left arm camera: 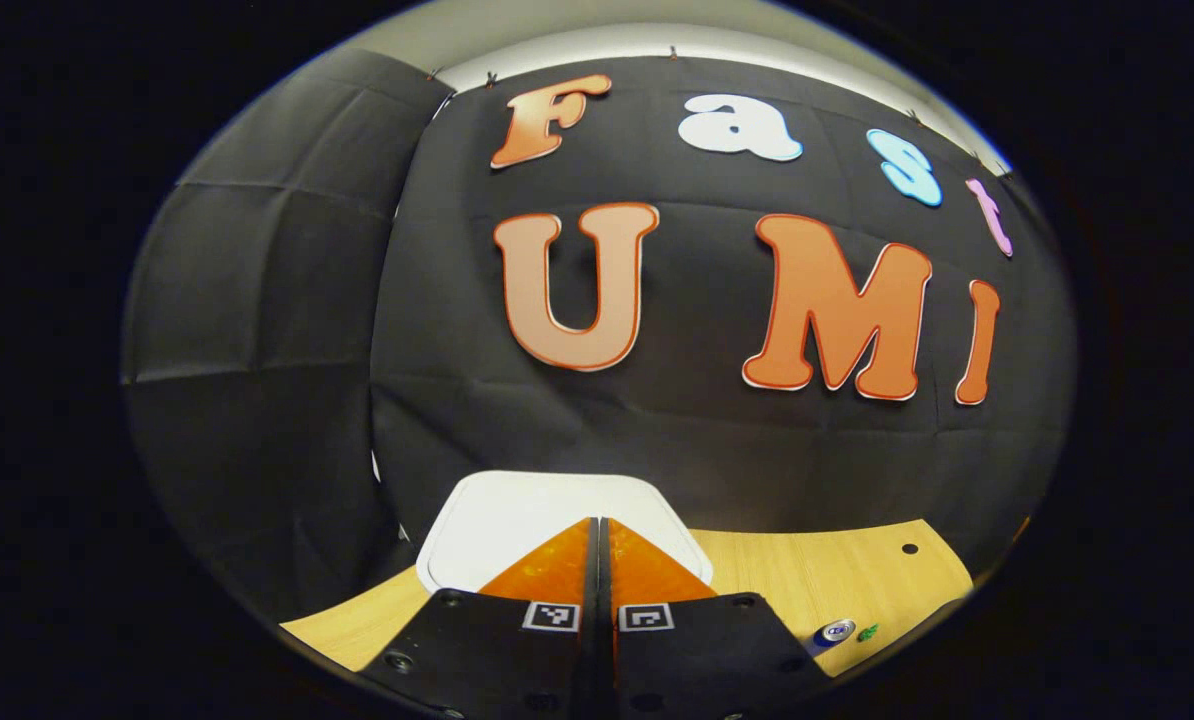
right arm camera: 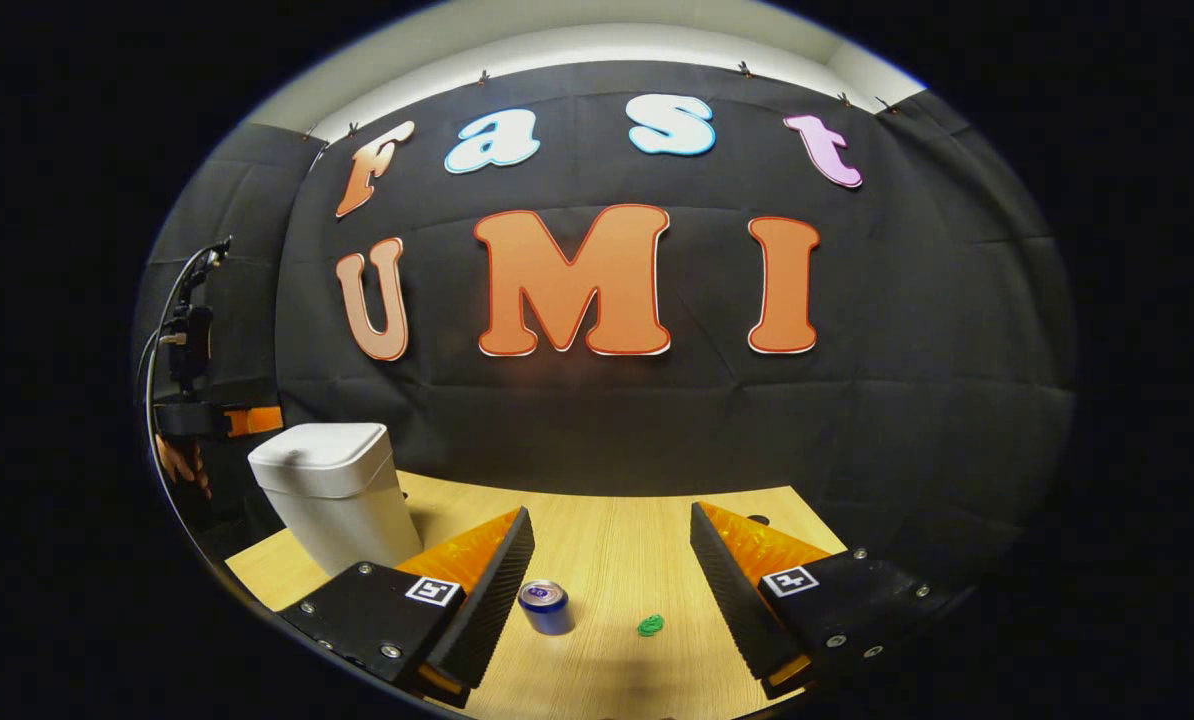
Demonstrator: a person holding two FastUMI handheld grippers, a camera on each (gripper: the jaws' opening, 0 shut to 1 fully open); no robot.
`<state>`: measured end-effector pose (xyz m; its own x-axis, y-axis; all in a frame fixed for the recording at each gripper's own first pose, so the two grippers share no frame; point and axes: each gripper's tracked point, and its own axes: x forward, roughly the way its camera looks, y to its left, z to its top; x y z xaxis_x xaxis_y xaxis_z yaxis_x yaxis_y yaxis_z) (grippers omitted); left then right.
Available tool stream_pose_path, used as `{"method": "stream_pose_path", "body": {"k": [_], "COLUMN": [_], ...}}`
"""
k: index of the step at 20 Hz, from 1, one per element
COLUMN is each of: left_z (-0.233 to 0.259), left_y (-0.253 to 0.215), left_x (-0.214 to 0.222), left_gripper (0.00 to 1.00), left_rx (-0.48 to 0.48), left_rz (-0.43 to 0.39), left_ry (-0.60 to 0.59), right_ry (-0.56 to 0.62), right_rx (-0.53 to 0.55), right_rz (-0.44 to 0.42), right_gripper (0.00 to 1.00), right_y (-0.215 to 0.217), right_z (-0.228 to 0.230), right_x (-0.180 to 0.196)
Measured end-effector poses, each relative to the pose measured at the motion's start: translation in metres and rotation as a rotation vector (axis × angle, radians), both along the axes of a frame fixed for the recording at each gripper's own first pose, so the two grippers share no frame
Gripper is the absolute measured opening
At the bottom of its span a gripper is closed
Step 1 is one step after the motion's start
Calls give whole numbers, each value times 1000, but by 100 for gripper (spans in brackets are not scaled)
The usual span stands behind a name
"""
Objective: Press the lid of the desktop garbage bin to open it, pick up the crumpled paper on the desktop and throw it into the bin, then pick up the pop can on the desktop and drop it into the bin, and finally close the garbage bin lid.
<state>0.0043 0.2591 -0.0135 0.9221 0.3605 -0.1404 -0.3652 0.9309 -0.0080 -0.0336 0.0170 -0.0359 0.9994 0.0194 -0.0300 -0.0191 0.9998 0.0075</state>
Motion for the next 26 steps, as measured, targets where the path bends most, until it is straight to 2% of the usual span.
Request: {"method": "stream_pose_path", "body": {"k": [6,8,12,15,18,21,22,25,26], "left_z": [-47,-41,-46,-45,-23,27,43,55,55], "left_y": [8,9,7,5,1,-15,-23,-45,-52], "left_x": [8,13,10,10,5,-5,-8,-17,-20], "left_gripper": [0,0,0,0,0,0,0,17,17], "left_rx": [-61,-41,-66,-6,105,208,223,211,195], "left_rz": [-9,-7,-6,-14,0,2,-2,-13,-17], "left_ry": [121,100,132,165,100,-42,-88,-136,-147], "right_ry": [18,20,35,38,28,34,33,28,22], "right_rx": [5,0,2,4,1,2,2,-2,1], "right_rz": [-9,-9,0,13,19,17,14,15,18], "right_gripper": [94,94,94,94,94,94,94,94,94], "right_y": [-5,-5,-3,1,1,-1,-3,-4,-4], "right_z": [-6,-7,-13,-13,-10,-13,-13,-13,-13], "right_x": [1,2,1,1,1,1,1,2,2]}}
